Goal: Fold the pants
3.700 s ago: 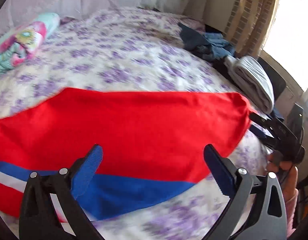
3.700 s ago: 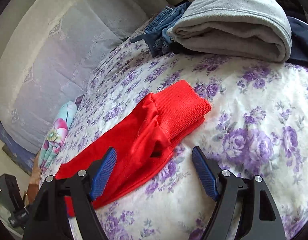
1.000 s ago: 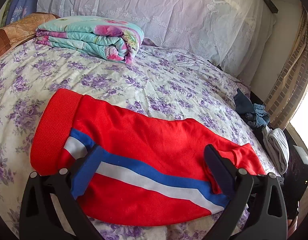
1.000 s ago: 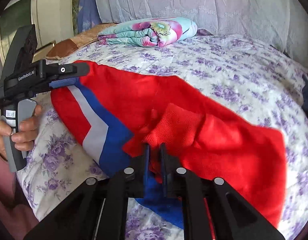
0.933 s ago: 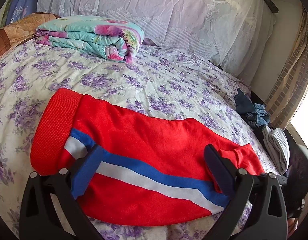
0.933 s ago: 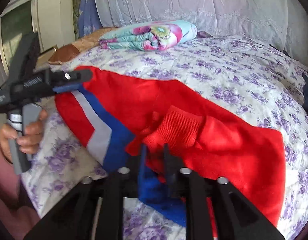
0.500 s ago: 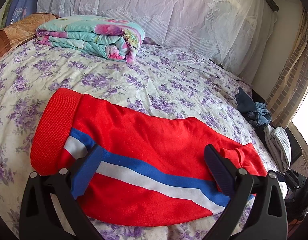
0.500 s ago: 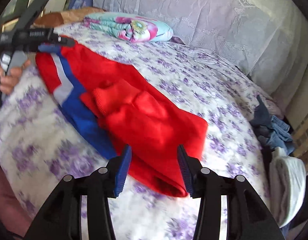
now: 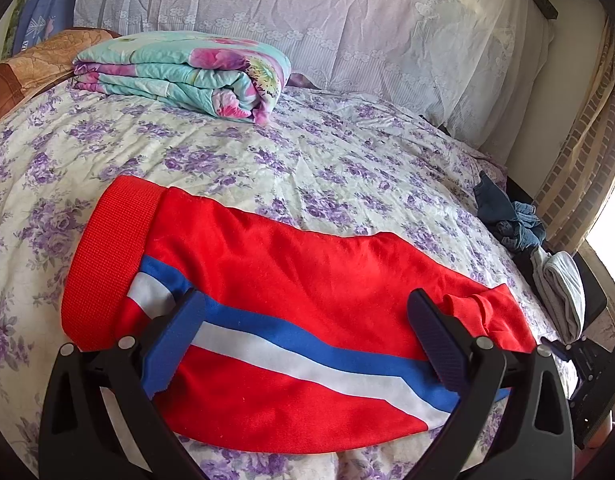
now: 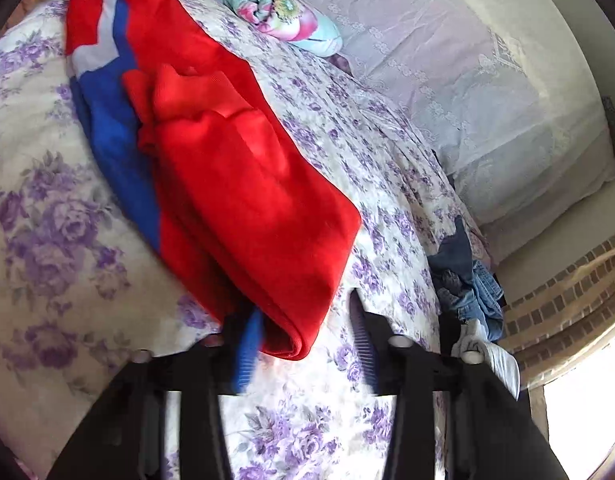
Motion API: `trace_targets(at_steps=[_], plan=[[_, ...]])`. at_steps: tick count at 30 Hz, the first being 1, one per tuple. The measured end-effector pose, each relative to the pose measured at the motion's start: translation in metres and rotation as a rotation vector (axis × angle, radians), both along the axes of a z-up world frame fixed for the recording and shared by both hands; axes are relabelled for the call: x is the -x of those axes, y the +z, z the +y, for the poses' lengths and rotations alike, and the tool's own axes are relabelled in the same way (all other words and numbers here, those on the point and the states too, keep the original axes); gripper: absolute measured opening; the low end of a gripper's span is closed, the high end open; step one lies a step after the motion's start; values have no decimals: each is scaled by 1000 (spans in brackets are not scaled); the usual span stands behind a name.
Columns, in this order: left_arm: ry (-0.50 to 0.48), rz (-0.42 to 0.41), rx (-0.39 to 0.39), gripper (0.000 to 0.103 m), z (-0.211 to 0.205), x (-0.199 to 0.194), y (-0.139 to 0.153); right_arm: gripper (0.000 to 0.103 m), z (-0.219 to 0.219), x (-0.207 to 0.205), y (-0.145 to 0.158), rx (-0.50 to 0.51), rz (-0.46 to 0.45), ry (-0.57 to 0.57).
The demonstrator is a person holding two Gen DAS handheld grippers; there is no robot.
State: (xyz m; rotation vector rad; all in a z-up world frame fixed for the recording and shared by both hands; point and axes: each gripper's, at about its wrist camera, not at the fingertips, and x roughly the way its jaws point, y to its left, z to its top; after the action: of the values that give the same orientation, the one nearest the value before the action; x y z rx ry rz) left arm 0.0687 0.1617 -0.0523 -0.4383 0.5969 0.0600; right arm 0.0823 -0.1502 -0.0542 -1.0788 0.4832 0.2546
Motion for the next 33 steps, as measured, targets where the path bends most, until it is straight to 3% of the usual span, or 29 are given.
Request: trace_targets(at_steps=[2, 6, 8, 10, 11, 12, 14, 17, 19, 20, 21, 23, 26, 28, 29, 30, 33], plan=[[-1, 0, 2, 98, -1, -2, 0, 17, -1, 1, 1, 16, -42, -28], [-2, 7, -6, 98, -1, -1, 0, 17, -1, 1, -9, 18, -37, -77], [-2, 8, -5, 98, -1, -2, 0, 18, 3, 4, -23, 79, -43, -63], [-2, 7, -3, 98, 0, -1, 0, 24, 4, 10, -20, 89, -50, -57], [-3, 8, -5, 98, -1, -3, 0, 36, 2, 12, -11, 64, -37, -57], [-2, 9, -6, 98, -1, -2, 0, 49, 0, 14, 0, 19, -17, -49], [-2, 10, -11, 98, -1, -2, 0, 57, -7, 22, 35, -182, 57, -6], [-2, 9, -16, 98, -3, -2, 1, 57, -17, 14, 73, -486, 131, 35], [-10, 2, -31, 98, -8, -2, 5, 55, -22, -8, 83, -620, 148, 10], [-25, -10, -46, 98, -13, 0, 9, 52, -23, -21, 83, -663, 161, -8], [-50, -24, -66, 98, -21, 1, 14, 38, -24, -32, 81, -693, 188, -28], [-112, -51, -101, 98, -39, 2, 25, 25, -29, -71, 69, -787, 305, -82], [-239, -108, -99, 98, -73, -2, 43, 20, -33, -112, 36, -806, 423, -192], [-321, -131, -87, 88, -98, -10, 50, 20, -35, -129, 9, -799, 504, -244], [-392, -124, -83, 68, -117, -18, 53, 20, -36, -127, 2, -819, 503, -241], [-449, -102, -84, 56, -133, -27, 52, 20, -37, -124, 1, -829, 500, -237], [-522, 21, -132, 46, -173, -57, 34, 21, -33, -119, 0, -815, 487, -236]])
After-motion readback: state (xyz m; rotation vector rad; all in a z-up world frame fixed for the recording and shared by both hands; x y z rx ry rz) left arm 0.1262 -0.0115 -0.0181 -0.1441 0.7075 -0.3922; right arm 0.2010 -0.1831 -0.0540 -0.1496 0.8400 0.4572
